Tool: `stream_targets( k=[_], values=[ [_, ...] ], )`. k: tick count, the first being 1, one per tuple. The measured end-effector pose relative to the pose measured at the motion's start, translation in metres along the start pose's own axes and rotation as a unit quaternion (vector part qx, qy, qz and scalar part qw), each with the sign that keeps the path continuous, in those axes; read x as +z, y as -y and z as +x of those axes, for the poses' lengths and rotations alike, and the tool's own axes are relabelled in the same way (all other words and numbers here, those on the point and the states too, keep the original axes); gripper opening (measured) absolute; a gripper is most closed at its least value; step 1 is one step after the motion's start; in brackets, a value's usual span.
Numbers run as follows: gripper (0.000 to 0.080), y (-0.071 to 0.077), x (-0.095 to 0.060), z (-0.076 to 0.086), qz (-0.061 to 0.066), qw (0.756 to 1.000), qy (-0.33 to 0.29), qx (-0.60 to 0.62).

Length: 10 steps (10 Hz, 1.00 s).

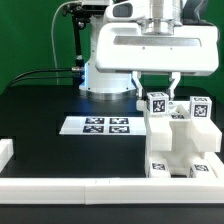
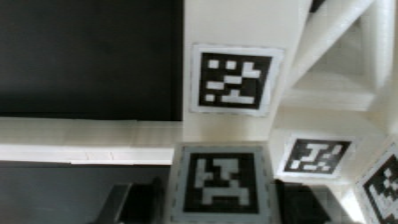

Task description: Assemble chair

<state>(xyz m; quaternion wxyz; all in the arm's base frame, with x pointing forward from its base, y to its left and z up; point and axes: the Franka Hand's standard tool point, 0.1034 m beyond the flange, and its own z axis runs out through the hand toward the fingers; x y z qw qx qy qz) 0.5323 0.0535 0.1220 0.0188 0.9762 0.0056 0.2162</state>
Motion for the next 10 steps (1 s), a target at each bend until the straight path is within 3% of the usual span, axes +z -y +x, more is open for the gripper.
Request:
stream_targets(
  k=[1,2,3,4,7,9,10],
  values=[
    [0.0347,0.000,0.000,0.000,0.000,1.000,0.000,-0.001],
    [0.0514,0.000,0.000,0.000,0.000,1.000,0.002,-0.001],
    [0.0514,0.000,0.000,-0.001,-0.001,0.999,0.034,0.004],
    [0.0620,-0.001,-0.005,0.011,0.001,0.999,0.044,0.009],
    [0.0648,0.001,-0.009,0.017,-0.001,0.987,0.160,0.020],
    [0.0649,0.002,-0.005,0.010,-0.001,0.974,0.225,0.034],
    [0.0649,0.002,-0.001,0.013,-0.002,0.973,0.227,0.037]
  ],
)
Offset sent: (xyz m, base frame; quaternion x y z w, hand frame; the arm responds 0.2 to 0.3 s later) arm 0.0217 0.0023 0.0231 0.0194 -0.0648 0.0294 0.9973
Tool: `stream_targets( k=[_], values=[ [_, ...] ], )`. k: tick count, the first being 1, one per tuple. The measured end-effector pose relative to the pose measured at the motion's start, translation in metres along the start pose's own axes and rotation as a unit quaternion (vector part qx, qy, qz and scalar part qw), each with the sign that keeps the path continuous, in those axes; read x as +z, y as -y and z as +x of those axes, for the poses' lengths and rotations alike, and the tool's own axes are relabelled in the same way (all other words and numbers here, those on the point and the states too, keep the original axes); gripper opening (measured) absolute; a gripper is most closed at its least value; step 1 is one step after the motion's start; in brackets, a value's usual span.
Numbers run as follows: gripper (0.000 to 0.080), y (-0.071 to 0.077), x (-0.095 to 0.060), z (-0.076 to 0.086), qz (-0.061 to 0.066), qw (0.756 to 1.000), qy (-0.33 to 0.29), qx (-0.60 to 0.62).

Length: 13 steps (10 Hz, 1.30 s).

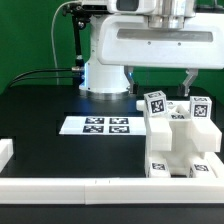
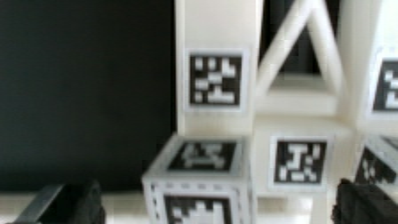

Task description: Assemble chair

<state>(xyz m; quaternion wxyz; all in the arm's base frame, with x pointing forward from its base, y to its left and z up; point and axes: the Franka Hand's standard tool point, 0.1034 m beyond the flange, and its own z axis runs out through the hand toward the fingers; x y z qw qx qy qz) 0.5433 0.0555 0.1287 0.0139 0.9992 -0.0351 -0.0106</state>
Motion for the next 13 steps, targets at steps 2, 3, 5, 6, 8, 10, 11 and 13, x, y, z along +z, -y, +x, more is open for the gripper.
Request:
stream_targets(
  k=[2,3,5,6,8,10,11,13],
  values=[
    [0.0649,-0.0023,0.0045,-0.0005,-0.001,1.000,-0.002,0.003],
    [0.0649,-0.0021,0.0048,-0.0005,0.001,1.000,-0.002,0.005],
    [0.0524,-0.0019,0.0052,0.0009,0.000,1.000,-0.005,0.015],
    [0.0524,-0.0019,0.0053,0.0009,0.000,1.000,-0.005,0.017],
    [0.0279,-0.0013,0.0054,0.0009,0.001,0.996,-0.005,0.090],
    [0.0279,-0.0008,0.0055,0.0008,0.002,0.988,-0.005,0.157],
    [0.0279,-0.0007,0.0055,0.0008,0.003,0.978,-0.004,0.208],
    [0.0279,-0.0006,0.0061,0.0009,0.003,0.964,-0.004,0.265]
  ],
)
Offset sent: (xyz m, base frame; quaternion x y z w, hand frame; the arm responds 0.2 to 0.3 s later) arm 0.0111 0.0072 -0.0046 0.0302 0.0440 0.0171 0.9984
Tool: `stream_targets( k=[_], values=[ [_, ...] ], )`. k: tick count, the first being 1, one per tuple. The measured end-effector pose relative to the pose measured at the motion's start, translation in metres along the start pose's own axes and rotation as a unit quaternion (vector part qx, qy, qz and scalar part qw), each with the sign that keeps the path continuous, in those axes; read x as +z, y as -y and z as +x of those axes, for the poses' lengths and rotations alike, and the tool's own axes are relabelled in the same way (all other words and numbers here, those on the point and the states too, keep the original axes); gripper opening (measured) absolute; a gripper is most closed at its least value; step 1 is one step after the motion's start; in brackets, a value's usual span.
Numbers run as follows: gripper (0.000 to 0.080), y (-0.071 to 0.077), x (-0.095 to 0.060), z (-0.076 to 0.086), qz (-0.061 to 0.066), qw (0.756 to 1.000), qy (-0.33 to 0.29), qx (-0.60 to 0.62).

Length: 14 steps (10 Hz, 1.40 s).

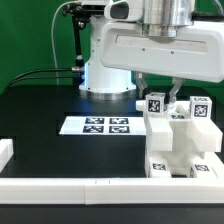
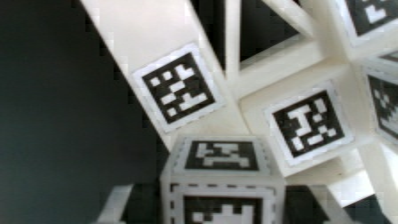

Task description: Assemble chair

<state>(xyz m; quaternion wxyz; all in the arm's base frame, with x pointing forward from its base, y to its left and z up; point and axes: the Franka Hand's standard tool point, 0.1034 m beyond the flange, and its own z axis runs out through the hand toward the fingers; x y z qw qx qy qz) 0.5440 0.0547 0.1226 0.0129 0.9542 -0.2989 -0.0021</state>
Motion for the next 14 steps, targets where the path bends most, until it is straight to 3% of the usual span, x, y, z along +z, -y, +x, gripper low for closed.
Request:
stream_targets(
  k=[2,4,5,6,7,8,9,10,11,12,14],
  values=[
    [0.0279,0.0004,0.0004,0.0023,0.008,0.989,0.000,0.145],
    [0.0281,0.0026,0.0004,0.0024,0.028,0.953,0.005,0.302],
    [0.0281,0.0023,0.0003,0.0029,0.036,0.946,0.008,0.322],
    [0.0377,0.0029,0.0007,0.0026,0.035,0.948,0.008,0.317],
    [0.0377,0.0030,0.0013,0.0023,0.035,0.948,0.008,0.316],
    [0.0513,0.0036,0.0014,0.0019,0.034,0.958,0.006,0.286],
    [0.0620,0.0080,0.0002,0.0018,0.042,0.979,0.000,0.202],
    [0.0620,0.0094,-0.0016,0.0040,0.049,0.990,-0.007,0.135],
    [0.0641,0.0074,-0.0024,0.0018,0.048,0.997,-0.011,0.052],
    [0.0648,0.0049,-0.0024,-0.0020,0.046,0.998,-0.013,-0.040],
    [0.0649,0.0038,-0.0017,-0.0011,0.044,0.993,-0.016,-0.112]
  ],
)
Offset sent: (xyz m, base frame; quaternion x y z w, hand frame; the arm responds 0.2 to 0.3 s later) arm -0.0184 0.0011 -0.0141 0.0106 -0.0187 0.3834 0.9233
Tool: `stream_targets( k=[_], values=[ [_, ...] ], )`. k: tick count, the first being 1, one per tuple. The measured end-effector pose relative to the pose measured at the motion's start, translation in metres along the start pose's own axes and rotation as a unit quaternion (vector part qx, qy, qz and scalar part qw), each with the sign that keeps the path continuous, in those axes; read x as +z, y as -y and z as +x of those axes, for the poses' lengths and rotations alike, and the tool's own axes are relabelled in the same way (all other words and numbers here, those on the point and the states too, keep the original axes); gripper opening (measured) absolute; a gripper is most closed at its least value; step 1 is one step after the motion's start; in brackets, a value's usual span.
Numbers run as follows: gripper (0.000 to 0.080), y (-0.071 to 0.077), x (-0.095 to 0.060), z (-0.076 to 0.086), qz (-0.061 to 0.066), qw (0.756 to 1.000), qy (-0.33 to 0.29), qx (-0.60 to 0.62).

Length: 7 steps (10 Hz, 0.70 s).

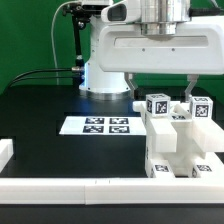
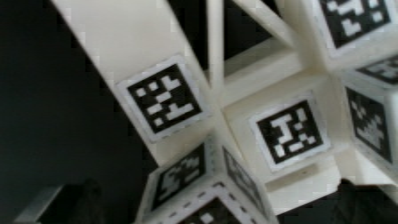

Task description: Assemble chair

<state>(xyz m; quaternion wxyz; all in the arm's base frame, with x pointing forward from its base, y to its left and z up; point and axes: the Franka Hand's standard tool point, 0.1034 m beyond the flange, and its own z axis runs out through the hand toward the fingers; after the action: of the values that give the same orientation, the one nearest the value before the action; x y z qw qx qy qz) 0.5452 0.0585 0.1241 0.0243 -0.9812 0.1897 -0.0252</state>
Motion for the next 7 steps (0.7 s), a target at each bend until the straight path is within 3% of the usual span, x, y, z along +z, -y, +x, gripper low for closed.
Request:
stream_targets(
  k=[3,4,7],
  values=[
    [0.0649,-0.0033,0.0023,0.0020,-0.003,0.986,0.002,-0.164],
    [0.0649,-0.0033,0.0024,0.0018,-0.003,0.988,0.002,-0.154],
    [0.0280,-0.0031,0.0030,0.0014,-0.003,0.996,0.003,-0.094]
  ],
)
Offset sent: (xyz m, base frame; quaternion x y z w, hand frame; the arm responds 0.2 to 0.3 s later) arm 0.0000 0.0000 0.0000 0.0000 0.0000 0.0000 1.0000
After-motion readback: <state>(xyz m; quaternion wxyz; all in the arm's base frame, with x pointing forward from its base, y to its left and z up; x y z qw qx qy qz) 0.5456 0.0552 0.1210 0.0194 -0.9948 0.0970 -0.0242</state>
